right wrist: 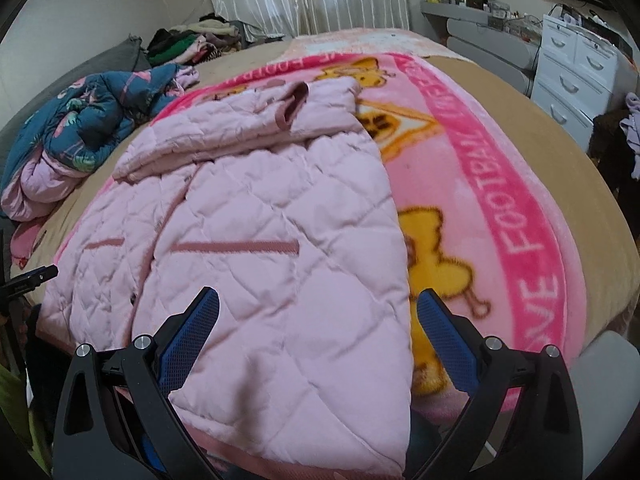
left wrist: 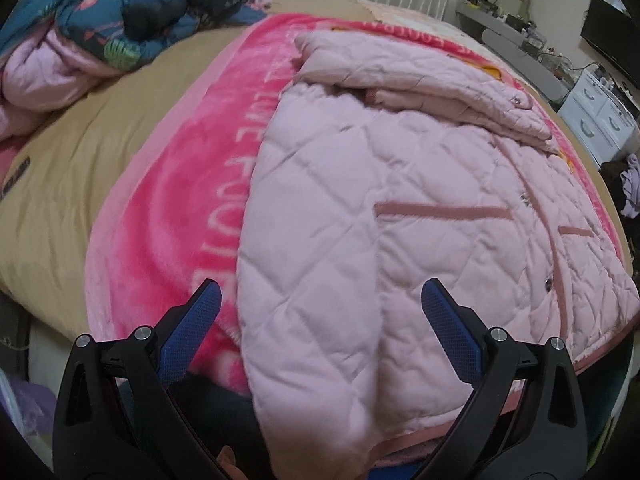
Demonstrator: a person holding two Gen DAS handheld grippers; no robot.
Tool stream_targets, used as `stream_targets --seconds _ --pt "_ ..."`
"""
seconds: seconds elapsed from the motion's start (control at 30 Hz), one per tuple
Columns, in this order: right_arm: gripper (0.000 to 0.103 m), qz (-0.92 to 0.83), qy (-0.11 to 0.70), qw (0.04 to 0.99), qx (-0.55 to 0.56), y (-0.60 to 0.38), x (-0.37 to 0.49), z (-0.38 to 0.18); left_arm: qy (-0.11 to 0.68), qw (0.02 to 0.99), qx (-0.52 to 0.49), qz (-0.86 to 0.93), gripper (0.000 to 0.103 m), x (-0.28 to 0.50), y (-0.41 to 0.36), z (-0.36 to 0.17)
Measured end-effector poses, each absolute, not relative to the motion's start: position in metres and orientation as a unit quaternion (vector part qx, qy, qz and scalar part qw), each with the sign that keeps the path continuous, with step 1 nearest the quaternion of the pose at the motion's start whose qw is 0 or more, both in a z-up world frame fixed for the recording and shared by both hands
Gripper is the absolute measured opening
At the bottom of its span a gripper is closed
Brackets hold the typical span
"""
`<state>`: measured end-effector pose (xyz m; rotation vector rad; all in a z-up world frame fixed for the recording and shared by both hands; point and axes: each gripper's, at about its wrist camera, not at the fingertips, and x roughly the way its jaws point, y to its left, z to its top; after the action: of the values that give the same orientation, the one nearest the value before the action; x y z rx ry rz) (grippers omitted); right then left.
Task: Fold large clothes
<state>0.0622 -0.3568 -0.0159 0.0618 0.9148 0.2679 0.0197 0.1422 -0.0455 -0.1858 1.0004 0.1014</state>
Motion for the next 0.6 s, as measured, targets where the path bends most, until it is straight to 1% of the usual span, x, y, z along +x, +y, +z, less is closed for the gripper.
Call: stream_targets --seconds 0.37,0.6 --pt "0.099 0.144 0.470 0.870 0.037 -0.368 0.048 -0.029 0.532 0.841 -0.095 0.028 0.094 0.006 0.169 -0.067" --pt "0.099 0.142 0.487 0.861 0.039 -0.378 0.040 -0.035 0.561 0.823 -0.086 -0.013 0.094 0.004 0.154 -0.078"
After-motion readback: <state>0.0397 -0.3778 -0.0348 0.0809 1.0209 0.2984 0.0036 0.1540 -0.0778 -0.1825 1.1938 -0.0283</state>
